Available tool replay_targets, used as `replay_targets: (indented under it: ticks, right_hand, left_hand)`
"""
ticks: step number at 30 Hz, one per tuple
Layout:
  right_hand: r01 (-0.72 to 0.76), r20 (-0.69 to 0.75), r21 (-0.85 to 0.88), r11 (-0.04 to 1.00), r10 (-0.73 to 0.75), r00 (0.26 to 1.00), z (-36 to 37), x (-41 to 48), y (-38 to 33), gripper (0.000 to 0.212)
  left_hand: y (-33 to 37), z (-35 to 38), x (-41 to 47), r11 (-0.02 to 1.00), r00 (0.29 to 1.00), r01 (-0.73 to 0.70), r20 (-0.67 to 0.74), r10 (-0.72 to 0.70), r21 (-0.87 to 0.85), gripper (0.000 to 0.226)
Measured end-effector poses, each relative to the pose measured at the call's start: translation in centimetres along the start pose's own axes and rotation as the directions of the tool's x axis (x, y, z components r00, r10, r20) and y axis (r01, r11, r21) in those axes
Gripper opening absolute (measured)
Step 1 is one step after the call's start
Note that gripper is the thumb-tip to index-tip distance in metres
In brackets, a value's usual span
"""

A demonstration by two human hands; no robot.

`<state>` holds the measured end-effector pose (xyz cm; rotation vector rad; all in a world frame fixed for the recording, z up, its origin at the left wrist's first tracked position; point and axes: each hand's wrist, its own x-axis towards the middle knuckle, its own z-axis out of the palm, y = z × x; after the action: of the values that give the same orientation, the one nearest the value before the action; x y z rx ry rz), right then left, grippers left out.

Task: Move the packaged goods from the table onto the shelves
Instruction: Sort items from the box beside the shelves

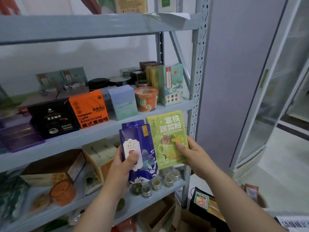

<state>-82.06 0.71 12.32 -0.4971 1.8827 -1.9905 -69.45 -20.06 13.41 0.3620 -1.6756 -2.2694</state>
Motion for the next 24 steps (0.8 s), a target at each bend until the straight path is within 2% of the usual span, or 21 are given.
replay_targets:
  ticks: [5,8,10,12,15,21,24]
  right_hand:
    - [-0.028,0.026,0.057,0.998,0.026,0.999,-0.3,5.1,0.4,0.034]
    - [-0.010,0.017,0.036,0.999,0.009,1.000,-0.1,7.9,0.0,0.045]
    - [0.014,0.001,-0.001,1.000,-0.014,1.000,-0.1,9.7,-0.5,0.039]
    - [0.036,-0.009,-0.037,0.999,-0.036,0.999,-0.1,11.2,-0.9,0.032]
    - [0.069,-0.040,-0.066,0.995,-0.072,0.997,-0.4,13.2,-1.0,0.034]
    - [0.206,-0.105,0.073,0.976,-0.198,0.975,-4.4,18.1,-3.9,0.038]
    - [0.262,-0.108,0.001,0.965,-0.261,0.959,-7.5,22.0,-5.8,0.038]
  left_hand:
    - [0.8,-0.2,4.5,1.000,1.000,-0.003,0.019,0.003,0.022,0.104]
    - [1.4,-0.6,7.4,1.000,0.999,0.000,0.049,-0.001,0.016,0.077]
    - [1.5,-0.7,9.2,1.000,0.999,0.001,0.055,-0.001,0.014,0.066]
    - [1.8,-0.8,10.9,1.000,0.998,-0.016,0.055,0.015,0.019,0.070]
    - [1.9,-0.4,13.2,0.998,0.997,-0.054,0.057,0.053,0.022,0.077]
    - [1.1,1.6,16.1,0.993,0.994,-0.088,0.064,0.083,0.077,0.082]
    - [0.5,2.7,17.1,0.994,0.997,-0.077,0.022,0.075,0.078,0.084]
